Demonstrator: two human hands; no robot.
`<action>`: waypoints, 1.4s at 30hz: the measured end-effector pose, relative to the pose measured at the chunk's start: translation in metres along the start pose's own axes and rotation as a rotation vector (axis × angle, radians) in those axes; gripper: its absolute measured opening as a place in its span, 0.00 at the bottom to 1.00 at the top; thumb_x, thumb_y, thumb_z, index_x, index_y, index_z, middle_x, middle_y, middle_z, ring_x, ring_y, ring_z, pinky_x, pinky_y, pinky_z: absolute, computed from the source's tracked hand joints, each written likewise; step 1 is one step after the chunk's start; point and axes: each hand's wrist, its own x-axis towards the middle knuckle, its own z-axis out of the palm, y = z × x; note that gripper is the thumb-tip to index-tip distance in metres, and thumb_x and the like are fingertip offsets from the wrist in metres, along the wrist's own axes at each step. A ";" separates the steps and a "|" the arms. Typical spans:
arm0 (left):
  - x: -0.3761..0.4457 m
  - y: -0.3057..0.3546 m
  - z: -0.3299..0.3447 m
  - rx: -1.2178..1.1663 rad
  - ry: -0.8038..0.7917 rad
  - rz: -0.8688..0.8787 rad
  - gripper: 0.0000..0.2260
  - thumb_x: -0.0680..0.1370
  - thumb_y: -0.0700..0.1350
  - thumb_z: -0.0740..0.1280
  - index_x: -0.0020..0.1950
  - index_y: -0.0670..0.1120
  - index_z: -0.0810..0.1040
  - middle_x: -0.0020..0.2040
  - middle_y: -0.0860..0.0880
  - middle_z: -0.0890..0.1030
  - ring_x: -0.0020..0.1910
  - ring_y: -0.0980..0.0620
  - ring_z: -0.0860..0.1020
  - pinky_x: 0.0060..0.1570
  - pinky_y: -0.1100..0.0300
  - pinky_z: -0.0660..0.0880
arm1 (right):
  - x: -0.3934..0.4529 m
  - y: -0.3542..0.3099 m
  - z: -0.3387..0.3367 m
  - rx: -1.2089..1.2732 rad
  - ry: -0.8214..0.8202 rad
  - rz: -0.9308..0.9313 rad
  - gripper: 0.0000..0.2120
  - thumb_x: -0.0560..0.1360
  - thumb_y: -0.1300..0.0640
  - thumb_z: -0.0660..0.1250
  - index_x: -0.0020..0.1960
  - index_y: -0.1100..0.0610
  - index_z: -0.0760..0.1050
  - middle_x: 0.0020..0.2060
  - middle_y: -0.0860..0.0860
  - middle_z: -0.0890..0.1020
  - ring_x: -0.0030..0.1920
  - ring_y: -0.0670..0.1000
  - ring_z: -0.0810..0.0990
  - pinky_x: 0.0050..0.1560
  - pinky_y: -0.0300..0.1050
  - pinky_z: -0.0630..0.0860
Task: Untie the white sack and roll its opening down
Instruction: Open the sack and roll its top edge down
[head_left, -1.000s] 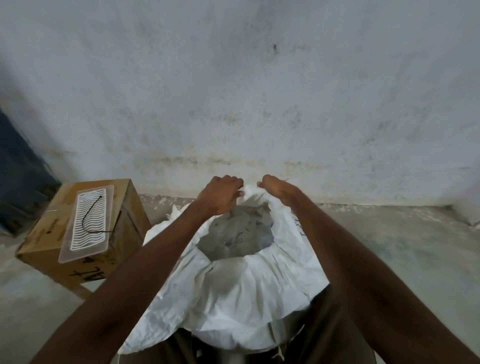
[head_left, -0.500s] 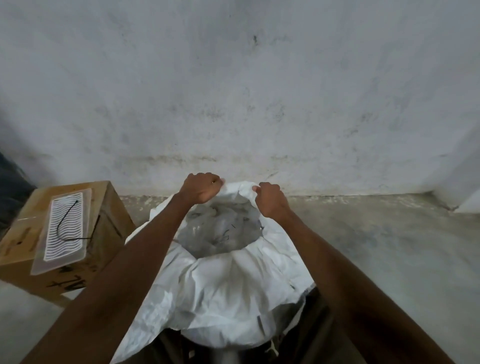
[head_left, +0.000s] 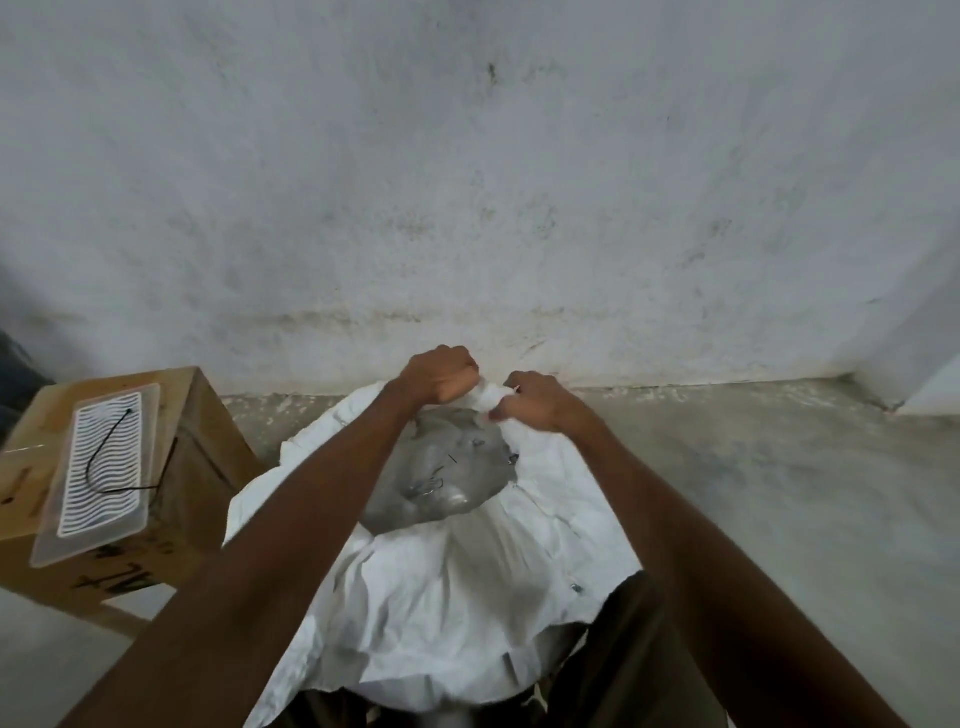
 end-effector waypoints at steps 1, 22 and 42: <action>0.005 -0.004 0.000 0.053 -0.006 -0.048 0.16 0.77 0.53 0.61 0.59 0.47 0.80 0.59 0.45 0.81 0.53 0.44 0.78 0.50 0.53 0.72 | -0.006 0.001 0.011 -0.080 0.111 0.034 0.28 0.66 0.43 0.74 0.61 0.57 0.76 0.56 0.54 0.80 0.54 0.56 0.80 0.56 0.51 0.78; 0.003 0.020 0.035 0.178 0.160 0.543 0.34 0.64 0.53 0.72 0.69 0.53 0.67 0.59 0.53 0.75 0.58 0.52 0.71 0.60 0.52 0.67 | -0.007 0.057 -0.037 0.775 -0.273 0.358 0.06 0.58 0.63 0.63 0.25 0.58 0.68 0.29 0.52 0.70 0.27 0.53 0.67 0.31 0.40 0.60; 0.030 0.034 0.012 0.288 -0.226 0.136 0.22 0.65 0.48 0.77 0.58 0.49 0.80 0.51 0.48 0.84 0.43 0.48 0.79 0.41 0.58 0.74 | -0.030 0.052 -0.004 0.416 -0.005 0.226 0.17 0.65 0.64 0.71 0.53 0.64 0.75 0.44 0.57 0.78 0.40 0.54 0.77 0.38 0.44 0.72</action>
